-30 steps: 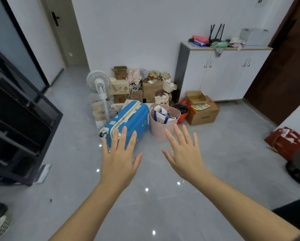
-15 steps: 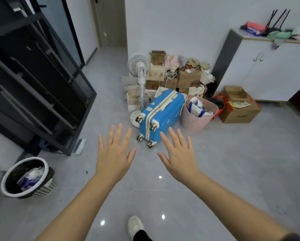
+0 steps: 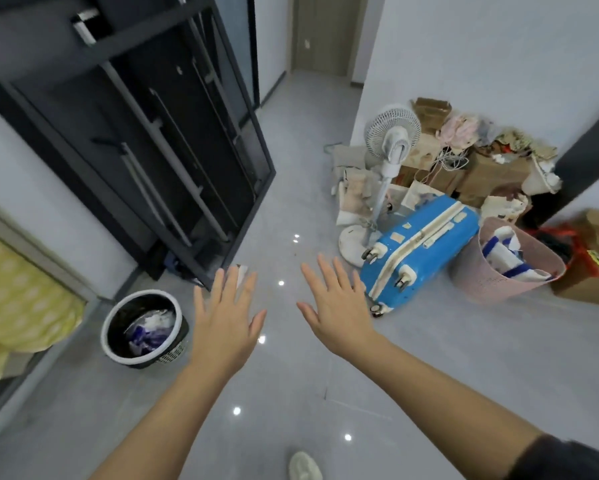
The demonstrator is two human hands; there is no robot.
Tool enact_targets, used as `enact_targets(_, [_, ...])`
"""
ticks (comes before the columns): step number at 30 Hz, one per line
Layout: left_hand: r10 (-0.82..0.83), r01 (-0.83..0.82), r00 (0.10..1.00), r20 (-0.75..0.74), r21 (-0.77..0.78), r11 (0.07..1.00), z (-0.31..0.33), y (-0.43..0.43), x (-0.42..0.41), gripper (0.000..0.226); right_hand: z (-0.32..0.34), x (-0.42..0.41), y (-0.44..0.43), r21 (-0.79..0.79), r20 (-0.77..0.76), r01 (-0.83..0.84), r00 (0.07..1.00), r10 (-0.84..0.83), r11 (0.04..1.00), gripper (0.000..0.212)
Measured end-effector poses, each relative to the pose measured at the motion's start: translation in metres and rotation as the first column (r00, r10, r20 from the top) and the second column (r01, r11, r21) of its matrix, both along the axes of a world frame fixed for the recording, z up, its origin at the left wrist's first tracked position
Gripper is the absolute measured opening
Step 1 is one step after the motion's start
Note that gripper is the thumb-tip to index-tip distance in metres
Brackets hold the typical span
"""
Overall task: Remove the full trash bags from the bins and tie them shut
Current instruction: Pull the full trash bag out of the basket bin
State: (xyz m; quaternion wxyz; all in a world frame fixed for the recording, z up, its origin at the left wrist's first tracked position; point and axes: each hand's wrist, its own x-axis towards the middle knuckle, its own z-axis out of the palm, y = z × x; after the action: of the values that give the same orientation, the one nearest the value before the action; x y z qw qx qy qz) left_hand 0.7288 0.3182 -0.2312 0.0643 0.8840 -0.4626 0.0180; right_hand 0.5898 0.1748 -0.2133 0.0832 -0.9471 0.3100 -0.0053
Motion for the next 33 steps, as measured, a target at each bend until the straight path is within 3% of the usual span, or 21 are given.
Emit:
enact_targets(7, [0.034,-0.032,0.999,-0.020,0.078,0.996,-0.032,0.067,0.141,0.063,-0.035,0.134,0.055,0.054,-0.103,-0.032,0.994,0.038,0.998,0.063])
enact_targets(15, [-0.018,0.055,0.992,-0.127,0.291,0.955,-0.093,0.164,0.282,0.060,-0.102,0.262,0.153,0.158,-0.218,0.096,0.974,-0.060,0.983,0.063])
enact_targets(22, [0.096,-0.004,0.973,-0.211,0.400,0.917,-0.163,0.186,0.356,0.060,-0.172,0.334,0.178,0.257,-0.331,0.025,0.941,0.064,0.966,0.062])
enact_targets(27, [0.248,-0.097,0.904,-0.348,0.398,0.912,-0.255,0.175,0.397,0.059,-0.271,0.381,0.171,0.315,-0.341,0.027,0.936,0.086,0.949,0.063])
enact_targets(33, [0.461,-0.341,0.789,-0.406,0.335,0.879,-0.449,0.190,0.452,0.062,-0.449,0.440,0.161,0.410,-0.279,0.133,0.960,-0.014,0.902,0.064])
